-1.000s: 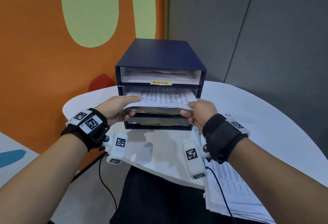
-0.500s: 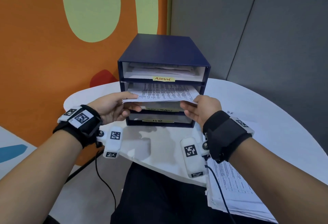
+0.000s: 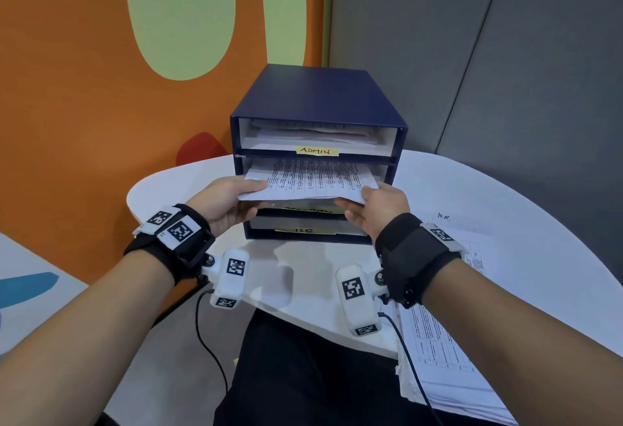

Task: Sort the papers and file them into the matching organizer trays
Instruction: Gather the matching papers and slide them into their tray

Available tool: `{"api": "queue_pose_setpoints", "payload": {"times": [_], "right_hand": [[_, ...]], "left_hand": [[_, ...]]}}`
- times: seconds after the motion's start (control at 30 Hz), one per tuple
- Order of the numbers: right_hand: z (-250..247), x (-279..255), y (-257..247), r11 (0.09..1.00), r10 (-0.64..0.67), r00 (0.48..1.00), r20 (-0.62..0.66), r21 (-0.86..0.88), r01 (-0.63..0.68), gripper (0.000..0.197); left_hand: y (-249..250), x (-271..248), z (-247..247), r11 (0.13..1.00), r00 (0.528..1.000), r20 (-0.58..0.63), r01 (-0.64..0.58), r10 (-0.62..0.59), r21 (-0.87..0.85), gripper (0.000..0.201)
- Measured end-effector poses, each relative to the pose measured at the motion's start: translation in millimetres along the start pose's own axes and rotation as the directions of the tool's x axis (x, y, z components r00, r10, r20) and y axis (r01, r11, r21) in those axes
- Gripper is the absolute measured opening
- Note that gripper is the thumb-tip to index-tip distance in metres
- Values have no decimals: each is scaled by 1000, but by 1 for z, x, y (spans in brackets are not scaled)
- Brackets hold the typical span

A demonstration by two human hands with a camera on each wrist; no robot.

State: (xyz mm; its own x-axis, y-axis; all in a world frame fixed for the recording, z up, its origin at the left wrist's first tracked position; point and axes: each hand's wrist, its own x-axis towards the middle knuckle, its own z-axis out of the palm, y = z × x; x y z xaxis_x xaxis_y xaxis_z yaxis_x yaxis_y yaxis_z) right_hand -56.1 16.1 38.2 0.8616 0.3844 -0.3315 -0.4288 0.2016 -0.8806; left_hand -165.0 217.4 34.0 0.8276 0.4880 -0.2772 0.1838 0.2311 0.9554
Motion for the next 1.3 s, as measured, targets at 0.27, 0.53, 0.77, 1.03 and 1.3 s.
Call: {"api": "queue_pose_setpoints", "payload": {"times": [0.27,0.53,0.77,1.03,1.3], "right_hand": [[12,42,1,996,-89,975,-206,-31,84,41],[2,37,0,990,2,998,-60,-139,-11,39],[8,25,-18,996,-36,999,1,79,36,34],[24,47,-2,882,-159,963,-218,-471,40,47],[46,58,0,746,-240,941,-238,-666,22,59]], "left_hand": [[-3,2,-1,998,1000,-20,-1,0,-62,21],[-10,13,-5,998,999,-48,-14,11,-68,13],[3,14,6,950,988,33,-133,149,-284,7],[-1,13,11,978,998,26,-53,60,-203,12],[-3,14,3,992,999,19,-47,50,-117,19]]}}
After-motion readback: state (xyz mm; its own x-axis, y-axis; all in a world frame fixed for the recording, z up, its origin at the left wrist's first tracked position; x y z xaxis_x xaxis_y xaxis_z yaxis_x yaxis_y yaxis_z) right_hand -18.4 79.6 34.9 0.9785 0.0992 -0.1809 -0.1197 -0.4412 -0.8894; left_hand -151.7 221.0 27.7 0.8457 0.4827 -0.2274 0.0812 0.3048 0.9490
